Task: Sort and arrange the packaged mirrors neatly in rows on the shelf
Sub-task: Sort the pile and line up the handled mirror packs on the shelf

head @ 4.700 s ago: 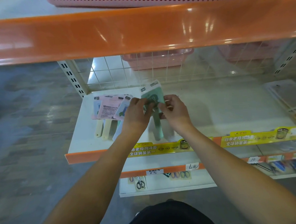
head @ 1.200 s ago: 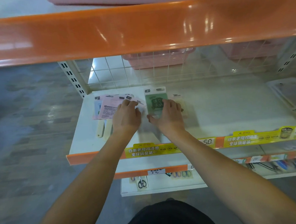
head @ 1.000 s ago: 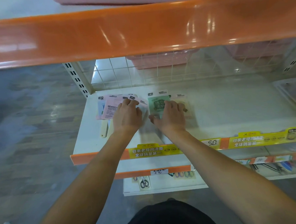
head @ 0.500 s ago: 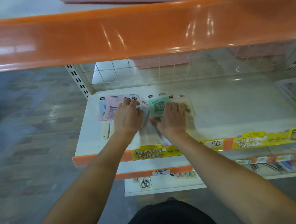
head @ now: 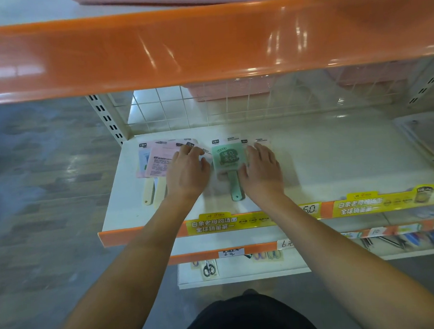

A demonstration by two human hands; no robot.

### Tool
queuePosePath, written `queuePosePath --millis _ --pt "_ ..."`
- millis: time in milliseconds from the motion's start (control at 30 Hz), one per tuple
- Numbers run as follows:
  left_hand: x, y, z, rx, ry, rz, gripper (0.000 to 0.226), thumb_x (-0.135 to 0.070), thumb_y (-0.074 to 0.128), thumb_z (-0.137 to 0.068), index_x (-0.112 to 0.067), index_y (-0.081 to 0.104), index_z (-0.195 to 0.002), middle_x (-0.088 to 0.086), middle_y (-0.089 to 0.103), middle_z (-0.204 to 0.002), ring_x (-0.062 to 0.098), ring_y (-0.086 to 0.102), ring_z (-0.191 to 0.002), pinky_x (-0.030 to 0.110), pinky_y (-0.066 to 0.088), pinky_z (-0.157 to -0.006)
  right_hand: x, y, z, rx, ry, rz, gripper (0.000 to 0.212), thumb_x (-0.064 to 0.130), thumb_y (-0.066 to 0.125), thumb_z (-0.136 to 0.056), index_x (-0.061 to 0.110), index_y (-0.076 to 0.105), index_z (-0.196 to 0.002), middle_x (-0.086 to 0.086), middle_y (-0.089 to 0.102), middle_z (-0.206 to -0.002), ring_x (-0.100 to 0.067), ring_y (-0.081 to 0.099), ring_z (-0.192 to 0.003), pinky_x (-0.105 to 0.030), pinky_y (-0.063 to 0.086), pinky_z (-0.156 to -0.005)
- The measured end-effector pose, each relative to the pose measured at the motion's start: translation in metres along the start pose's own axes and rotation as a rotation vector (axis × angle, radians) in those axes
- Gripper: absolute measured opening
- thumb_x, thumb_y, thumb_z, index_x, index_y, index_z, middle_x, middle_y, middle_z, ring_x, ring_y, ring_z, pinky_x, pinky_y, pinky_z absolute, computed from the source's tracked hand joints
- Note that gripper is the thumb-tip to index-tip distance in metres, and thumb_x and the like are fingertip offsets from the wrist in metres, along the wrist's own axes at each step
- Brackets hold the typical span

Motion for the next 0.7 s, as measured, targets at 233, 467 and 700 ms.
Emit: queuePosePath --millis 233,467,700 --pt "-0.01 0.01 -0.001 0.023 -0.009 0.009 0.029 -0.027 0.048 -0.094 -0.019 0.062 -0.118 0.003 0.056 -0.121 0.025 0.054 -0.109 0.038 0.051 -0.08 -0.029 0.016 0.005 0.175 -0.068 0.103 0.056 0.024 0.037 -0.099 0.017 0.021 -0.153 0.001 0.013 -0.162 -0.017 0.008 -0.149 -0.038 0.01 -0.12" --pt "-0.022 0.014 0.001 0.006 -0.003 0.041 0.027 -0.024 0.051 -0.093 -0.016 0.063 -0.116 0.004 0.056 -0.122 0.024 0.054 -0.11 0.036 0.049 -0.078 -0.052 0.006 0.002 0.172 -0.05 0.087 0.055 0.019 0.04 -0.097 0.022 0.029 -0.15 0.005 0.017 -0.16 -0.015 0.01 -0.148 -0.036 0.007 -0.12" --pt "-0.025 0.013 0.004 0.007 -0.028 0.061 0.027 -0.023 0.052 -0.092 -0.015 0.063 -0.116 0.004 0.055 -0.122 0.024 0.053 -0.111 0.039 0.051 -0.08 -0.057 0.007 -0.004 0.186 -0.044 0.055 0.055 0.022 0.039 -0.096 0.018 0.029 -0.15 -0.001 0.018 -0.16 -0.019 0.013 -0.148 -0.037 0.016 -0.12"
Point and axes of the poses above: each hand's wrist, its own z-axis away from the middle knuckle, its own y-axis out of the palm, x = y × z, the point moved 9 cm from there along -z, towards the middle knuckle
